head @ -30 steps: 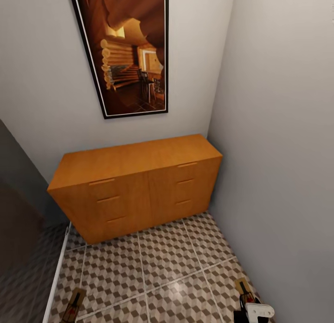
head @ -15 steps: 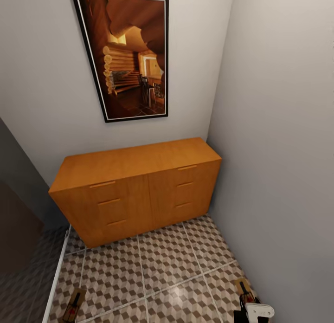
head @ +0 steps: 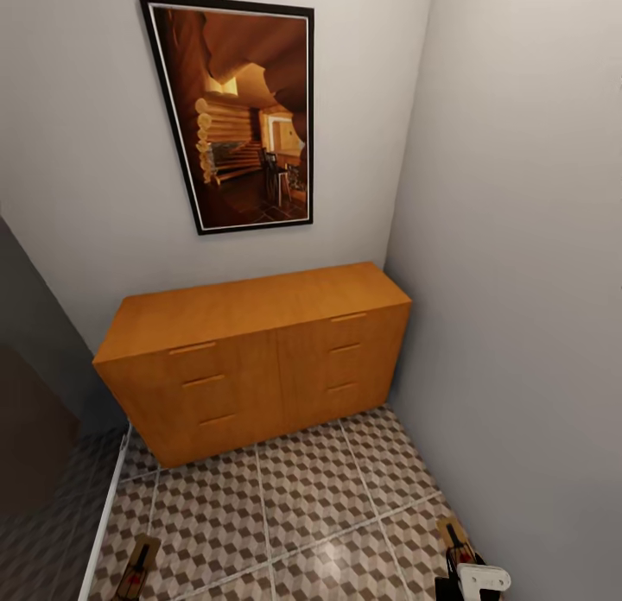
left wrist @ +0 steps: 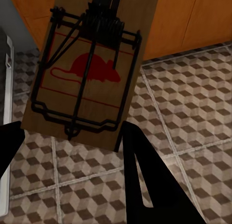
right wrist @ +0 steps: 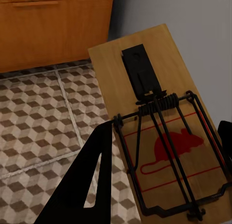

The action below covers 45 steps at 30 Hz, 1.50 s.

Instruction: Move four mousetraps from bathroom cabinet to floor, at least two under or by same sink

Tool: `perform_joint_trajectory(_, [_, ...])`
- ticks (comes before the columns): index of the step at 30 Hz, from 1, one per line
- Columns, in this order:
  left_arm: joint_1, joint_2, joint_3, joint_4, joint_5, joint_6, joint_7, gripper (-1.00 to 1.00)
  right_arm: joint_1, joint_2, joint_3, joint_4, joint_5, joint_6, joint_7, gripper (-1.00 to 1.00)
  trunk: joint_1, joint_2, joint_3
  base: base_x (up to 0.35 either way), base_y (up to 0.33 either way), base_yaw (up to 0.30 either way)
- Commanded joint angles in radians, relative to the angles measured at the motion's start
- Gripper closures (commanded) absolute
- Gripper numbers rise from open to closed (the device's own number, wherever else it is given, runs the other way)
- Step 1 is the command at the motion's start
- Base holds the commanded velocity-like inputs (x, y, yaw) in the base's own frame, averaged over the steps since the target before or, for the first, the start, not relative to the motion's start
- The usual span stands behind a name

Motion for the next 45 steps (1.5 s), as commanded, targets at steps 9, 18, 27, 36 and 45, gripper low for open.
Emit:
perform_joint_trajectory(9, [-0.001, 0.000, -0.005, 0.003, 0.008, -0.005, -0.007, 1.00, -0.001, -0.001, 0.009, -0.001, -0.005, -0.002, -0.008, 1.00, 0.001, -0.002, 0.013, 0.000, 0.000, 0.000])
perform_joint_trajectory(18, [-0.001, 0.000, -0.005, 0.003, 0.008, -0.005, -0.007, 1.00, -0.001, -0.001, 0.009, -0.001, -0.005, -0.001, -0.008, 1.00, 0.001, -0.002, 0.027, 0.000, 0.000, 0.000])
perform_joint_trajectory(27, [-0.001, 0.000, -0.005, 0.003, 0.008, -0.005, -0.007, 1.00, -0.001, -0.001, 0.009, -0.001, -0.005, -0.001, -0.008, 1.00, 0.001, -0.002, 0.042, 0.000, 0.000, 0.000])
perform_joint_trajectory(36, [-0.001, 0.000, -0.005, 0.003, 0.008, -0.005, -0.007, 1.00, -0.001, -0.001, 0.009, -0.001, -0.005, -0.001, -0.008, 1.00, 0.001, -0.002, 0.057, 0.000, 0.000, 0.000])
perform_joint_trajectory(45, [-0.001, 0.000, -0.005, 0.003, 0.008, -0.005, -0.007, 1.00, -0.001, -0.001, 0.009, 0.000, -0.005, -0.002, -0.008, 1.00, 0.001, -0.002, 0.071, 0.000, 0.000, 0.000])
